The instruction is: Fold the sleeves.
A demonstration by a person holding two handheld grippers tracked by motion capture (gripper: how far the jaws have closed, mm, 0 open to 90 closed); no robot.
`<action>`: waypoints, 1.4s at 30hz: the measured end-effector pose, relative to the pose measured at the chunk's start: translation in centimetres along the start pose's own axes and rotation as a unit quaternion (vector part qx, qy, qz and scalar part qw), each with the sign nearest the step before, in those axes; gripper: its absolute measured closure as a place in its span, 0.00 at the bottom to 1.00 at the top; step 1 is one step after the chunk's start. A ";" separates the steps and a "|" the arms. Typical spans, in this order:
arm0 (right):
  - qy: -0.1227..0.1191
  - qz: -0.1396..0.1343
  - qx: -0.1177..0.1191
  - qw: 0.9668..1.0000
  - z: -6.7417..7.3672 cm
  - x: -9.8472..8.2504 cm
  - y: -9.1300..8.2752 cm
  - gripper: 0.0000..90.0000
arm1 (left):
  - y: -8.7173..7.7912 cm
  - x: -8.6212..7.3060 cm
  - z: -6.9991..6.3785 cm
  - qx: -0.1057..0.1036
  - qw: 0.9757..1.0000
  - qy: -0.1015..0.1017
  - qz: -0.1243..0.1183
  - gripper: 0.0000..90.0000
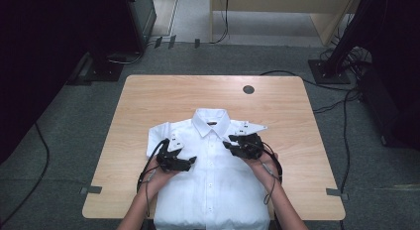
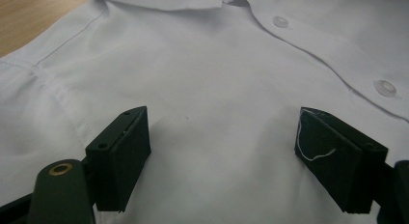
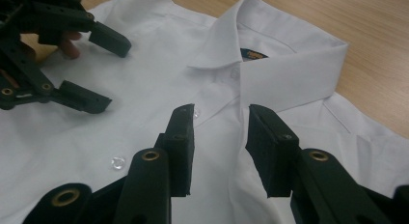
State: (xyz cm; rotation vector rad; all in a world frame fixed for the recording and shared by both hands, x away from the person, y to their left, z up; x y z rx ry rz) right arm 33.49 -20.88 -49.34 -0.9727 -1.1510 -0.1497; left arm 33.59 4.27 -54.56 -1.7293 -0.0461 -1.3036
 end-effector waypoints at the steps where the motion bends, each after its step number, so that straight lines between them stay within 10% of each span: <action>1: 0.001 0.000 0.003 1.000 0.1 0.1 -0.2 0.70 | 0.0 0.0 0.0 0.000 1.000 0.000 0.000 0.22; 26: 0.036 0.007 -0.035 0.999 -4.5 -2.6 -0.7 0.64 | 0.0 0.0 0.0 0.000 1.000 0.001 0.001 0.22; 42: -0.006 0.033 -0.045 0.998 -5.3 -4.7 0.0 0.53 | 0.0 0.0 0.0 0.000 1.000 0.002 0.002 0.22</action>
Point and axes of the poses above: each handheld gripper's, and its own axes: y roughly forward along the jaws, x roughly out of its top, z roughly to its left, the point moved 3 cm from there along y, roughly forward along the jaws, and after that the axes turned 2 degrees about -z, right-handed, at the moved point
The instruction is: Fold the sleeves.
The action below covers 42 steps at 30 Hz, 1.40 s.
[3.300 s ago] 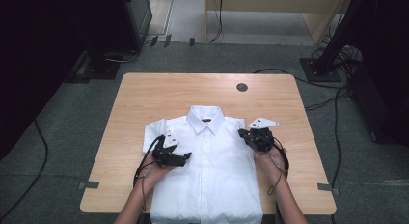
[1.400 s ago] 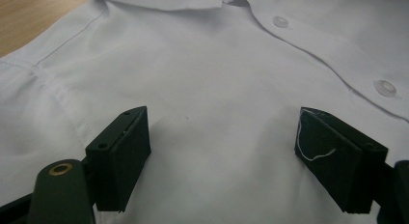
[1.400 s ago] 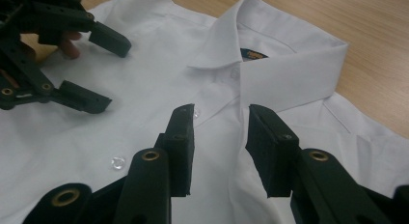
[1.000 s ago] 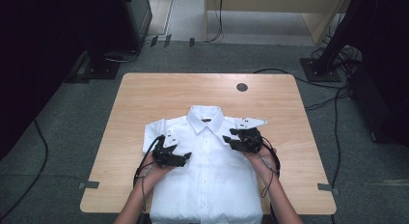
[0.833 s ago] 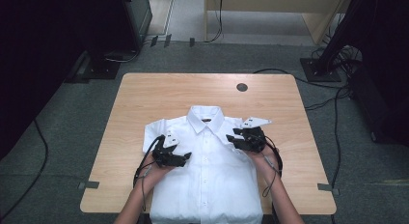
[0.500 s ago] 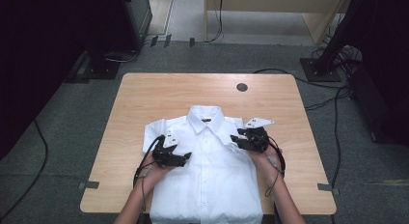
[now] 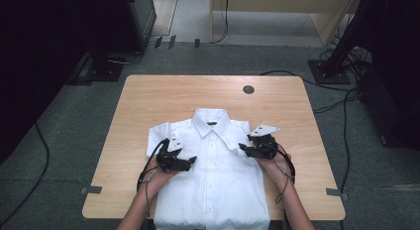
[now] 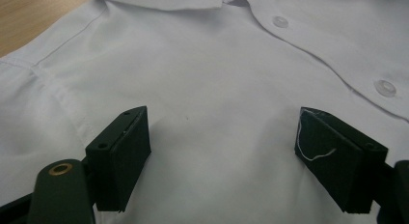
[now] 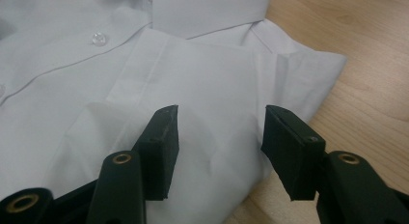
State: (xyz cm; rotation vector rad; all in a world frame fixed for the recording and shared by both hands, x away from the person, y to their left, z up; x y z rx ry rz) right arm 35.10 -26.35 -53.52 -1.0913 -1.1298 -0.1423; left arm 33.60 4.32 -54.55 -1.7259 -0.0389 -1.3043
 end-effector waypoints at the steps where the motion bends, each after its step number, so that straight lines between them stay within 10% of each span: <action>1: -0.002 0.001 0.001 1.000 0.1 -0.1 0.1 0.51 | 0.0 0.0 0.0 0.000 1.000 0.000 0.000 0.22; 17: -0.012 0.005 0.018 1.000 0.9 -0.9 0.8 0.24 | 0.2 0.2 0.1 0.001 1.000 0.002 0.001 0.22; 42: 0.028 -0.005 0.000 1.000 -1.7 -1.3 -1.7 0.23 | -0.6 0.5 1.4 0.000 1.000 0.002 0.010 0.22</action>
Point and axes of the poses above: each handheld gripper's, and its own axes: y roughly forward along the jaws, x roughly out of its top, z roughly to its left, the point moved 3 cm from there along y, roughly forward along the jaws, and after that the axes turned 2 degrees about -z, right-handed, at the moved point
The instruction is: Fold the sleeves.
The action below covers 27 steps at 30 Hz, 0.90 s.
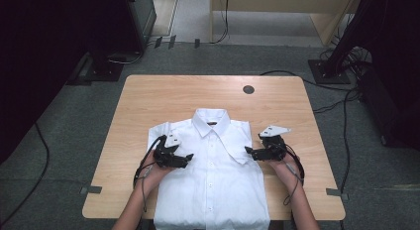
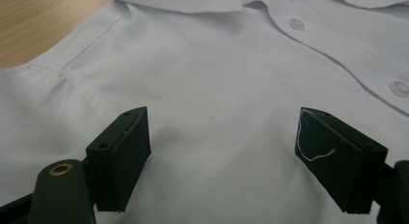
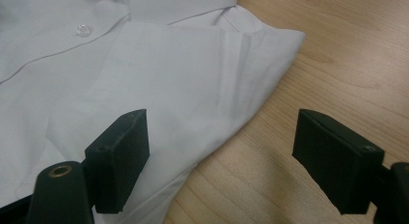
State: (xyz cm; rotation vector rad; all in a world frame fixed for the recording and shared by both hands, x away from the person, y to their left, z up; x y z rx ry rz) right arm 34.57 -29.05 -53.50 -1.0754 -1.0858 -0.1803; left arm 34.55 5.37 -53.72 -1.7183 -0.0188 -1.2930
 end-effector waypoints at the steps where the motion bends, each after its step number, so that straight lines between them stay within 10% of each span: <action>1: -0.001 -0.001 -0.001 1.000 -0.1 0.0 0.0 0.23 | -0.1 0.0 0.1 0.000 1.000 -0.002 0.000 0.22; 27: 0.012 -0.001 -0.014 1.000 -1.4 -0.8 -0.6 0.22 | -0.6 0.1 1.7 0.000 1.000 -0.010 -0.003 0.22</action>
Point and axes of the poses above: each handheld gripper's, and its own axes: y roughly forward along the jaws, x roughly out of its top, z roughly to its left, the point moved 3 cm from there along y, roughly forward along the jaws, and after that the axes turned 2 degrees about -z, right-handed, at the moved point
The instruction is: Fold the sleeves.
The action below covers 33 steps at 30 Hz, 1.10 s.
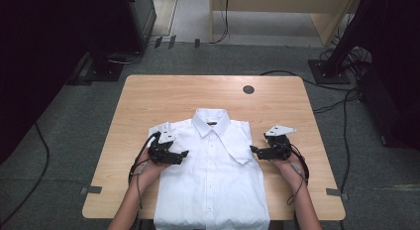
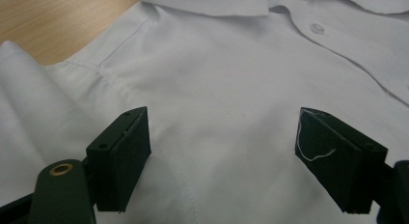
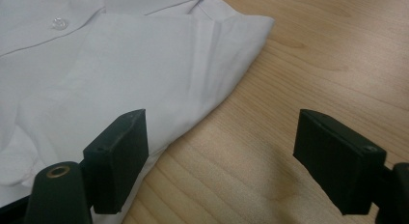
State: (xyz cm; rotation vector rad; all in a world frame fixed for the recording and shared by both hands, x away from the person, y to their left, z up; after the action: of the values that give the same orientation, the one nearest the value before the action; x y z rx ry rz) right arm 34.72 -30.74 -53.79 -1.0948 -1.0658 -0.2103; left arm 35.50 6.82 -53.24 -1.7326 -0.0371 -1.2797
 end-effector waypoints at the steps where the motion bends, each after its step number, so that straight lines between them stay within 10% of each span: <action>1: 0.000 0.000 0.000 1.000 0.0 0.0 0.0 0.22 | 0.0 0.0 0.1 0.001 1.000 0.001 0.000 0.22; 33: -0.003 0.005 -0.001 1.000 -0.4 -1.0 -0.2 0.18 | 0.2 0.6 2.1 -0.001 1.000 -0.008 -0.005 0.22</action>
State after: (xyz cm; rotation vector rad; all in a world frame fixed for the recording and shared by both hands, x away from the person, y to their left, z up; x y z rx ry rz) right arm 34.31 -31.53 -54.42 -1.1042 -1.0650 -0.2001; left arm 37.36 7.86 -52.91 -1.7451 -0.0536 -1.2738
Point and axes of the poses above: each handheld gripper's, and its own axes: y roughly forward along the jaws, x roughly out of its top, z roughly to its left, the point moved 3 cm from there along y, roughly forward along the jaws, and after that the axes turned 2 degrees about -z, right-handed, at the moved point
